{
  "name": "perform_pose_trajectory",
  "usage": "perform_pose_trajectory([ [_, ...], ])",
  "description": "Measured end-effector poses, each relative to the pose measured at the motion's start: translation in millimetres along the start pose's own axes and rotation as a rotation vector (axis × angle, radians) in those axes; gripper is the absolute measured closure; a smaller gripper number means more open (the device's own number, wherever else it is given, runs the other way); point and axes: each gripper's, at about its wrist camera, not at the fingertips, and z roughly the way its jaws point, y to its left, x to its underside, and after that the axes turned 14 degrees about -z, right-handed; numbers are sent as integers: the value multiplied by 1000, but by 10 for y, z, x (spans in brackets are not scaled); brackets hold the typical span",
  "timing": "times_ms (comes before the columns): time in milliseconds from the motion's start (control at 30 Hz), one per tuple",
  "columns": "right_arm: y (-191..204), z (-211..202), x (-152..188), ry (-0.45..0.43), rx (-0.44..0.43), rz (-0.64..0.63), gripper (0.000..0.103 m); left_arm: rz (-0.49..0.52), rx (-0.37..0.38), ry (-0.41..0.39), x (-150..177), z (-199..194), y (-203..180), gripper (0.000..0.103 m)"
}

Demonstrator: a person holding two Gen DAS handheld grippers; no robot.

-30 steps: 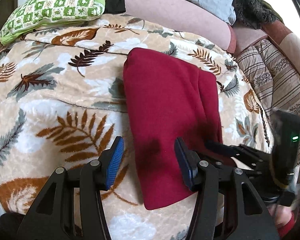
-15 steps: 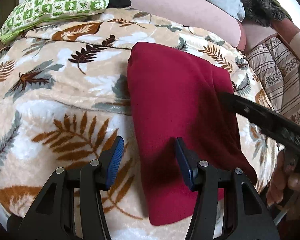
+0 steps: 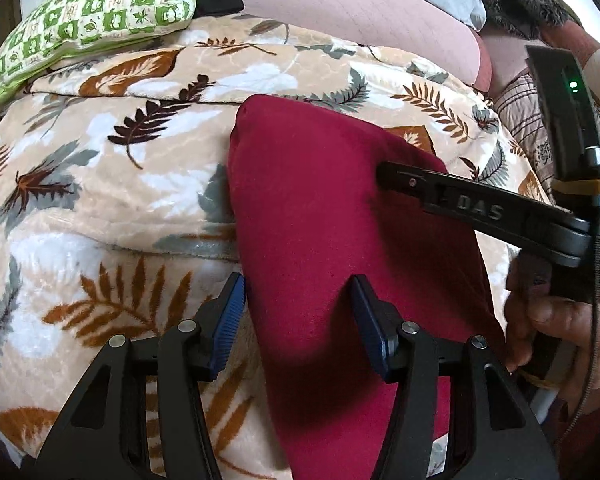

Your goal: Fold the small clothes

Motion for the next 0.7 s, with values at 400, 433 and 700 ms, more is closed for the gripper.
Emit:
perform_pose_trajectory([
  [400,-91,-338,85,-23,-57,15,57,-6,-10,12,26,24,4,45],
  [433,-97,-394,115,-29,-56,19,57,-9,-9,12,30,21,6,45],
  [700,-204,-625,506,-11,-32,37,56,-8,-27,6,54,2,-16,44],
])
